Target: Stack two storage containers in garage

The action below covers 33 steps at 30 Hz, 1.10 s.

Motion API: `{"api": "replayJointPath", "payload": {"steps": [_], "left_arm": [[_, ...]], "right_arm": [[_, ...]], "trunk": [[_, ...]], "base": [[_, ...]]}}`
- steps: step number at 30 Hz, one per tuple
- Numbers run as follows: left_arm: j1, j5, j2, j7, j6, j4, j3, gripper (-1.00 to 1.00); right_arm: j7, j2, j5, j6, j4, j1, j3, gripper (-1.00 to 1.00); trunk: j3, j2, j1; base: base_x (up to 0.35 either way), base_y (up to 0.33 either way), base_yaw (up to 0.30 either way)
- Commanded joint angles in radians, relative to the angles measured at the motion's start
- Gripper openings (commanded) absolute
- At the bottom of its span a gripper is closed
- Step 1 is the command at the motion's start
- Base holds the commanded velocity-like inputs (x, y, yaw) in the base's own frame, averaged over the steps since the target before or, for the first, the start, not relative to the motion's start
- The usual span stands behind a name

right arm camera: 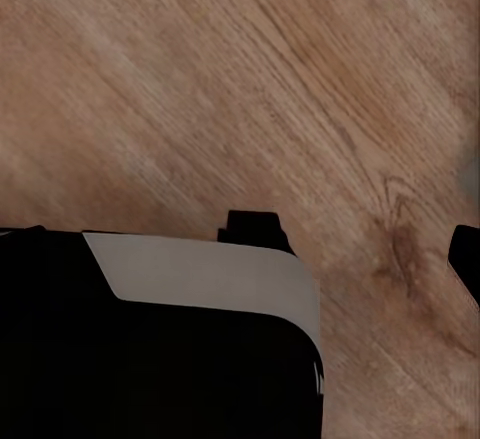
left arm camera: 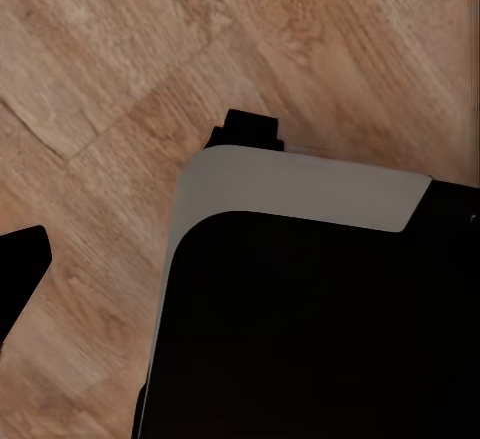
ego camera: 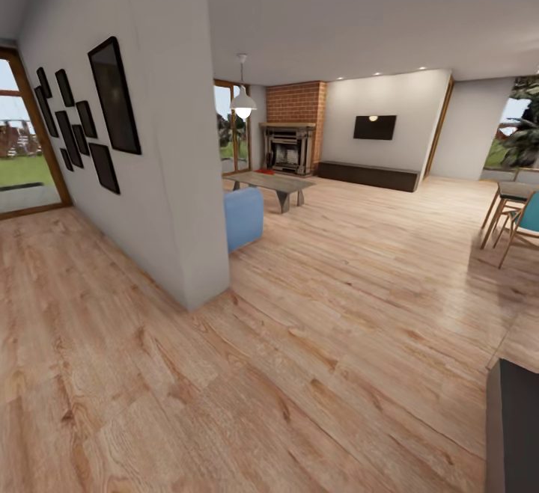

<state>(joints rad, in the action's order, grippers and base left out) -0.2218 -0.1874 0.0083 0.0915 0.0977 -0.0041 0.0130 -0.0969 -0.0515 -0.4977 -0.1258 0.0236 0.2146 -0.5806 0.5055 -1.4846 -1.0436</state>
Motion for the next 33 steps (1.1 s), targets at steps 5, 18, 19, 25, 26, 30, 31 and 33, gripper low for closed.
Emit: {"api": "replayJointPath", "payload": {"steps": [5,18,19,25,26,30,31,33], "left_arm": [[0.0,-0.006,0.0,0.002,0.004,-0.001,0.001,1.0],[-0.001,-0.006,-0.001,0.002,0.004,-0.001,0.001,1.0],[-0.001,-0.006,-0.001,0.002,0.004,-0.001,0.001,1.0],[0.0,-0.006,-0.001,0.002,0.004,-0.001,0.001,1.0],[-0.001,-0.006,-0.001,0.002,0.004,-0.001,0.001,1.0],[0.0,-0.006,-0.001,0.002,0.004,-0.001,0.001,1.0],[0.0,-0.006,-0.001,0.002,0.004,-0.001,0.001,1.0],[0.0,-0.006,-0.001,0.002,0.004,-0.001,0.001,1.0]], "right_arm": [[-0.001,0.0,-0.008,-0.005,0.002,0.001,-0.008,1.0],[-0.001,-0.003,-0.008,-0.005,0.002,0.001,-0.008,1.0],[-0.001,-0.003,-0.008,-0.005,0.002,0.001,-0.008,1.0],[-0.001,-0.004,-0.009,-0.005,0.002,0.001,-0.008,1.0],[-0.001,-0.004,-0.009,-0.005,0.002,0.001,-0.008,1.0],[-0.001,-0.004,-0.009,-0.005,0.002,0.001,-0.008,1.0],[-0.001,-0.004,-0.009,-0.005,0.002,0.001,-0.008,1.0],[-0.001,-0.004,-0.009,-0.005,0.002,0.001,-0.008,1.0]], "trunk": [[0.001,0.0,-0.001],[0.0,0.0,-0.001],[0.0,0.0,-0.001],[-0.001,0.0,-0.001],[-0.001,0.0,-0.001],[-0.001,0.0,-0.001],[-0.001,0.0,-0.001],[-0.001,0.0,-0.001]], "base": [[0.322,0.0,0.0],[0.322,0.0,-0.049],[0.322,0.0,-0.223],[0.322,0.0,-0.234],[0.322,0.0,-0.238],[0.322,0.0,-0.238],[0.322,0.0,-0.239],[0.322,0.0,-0.239]]}}
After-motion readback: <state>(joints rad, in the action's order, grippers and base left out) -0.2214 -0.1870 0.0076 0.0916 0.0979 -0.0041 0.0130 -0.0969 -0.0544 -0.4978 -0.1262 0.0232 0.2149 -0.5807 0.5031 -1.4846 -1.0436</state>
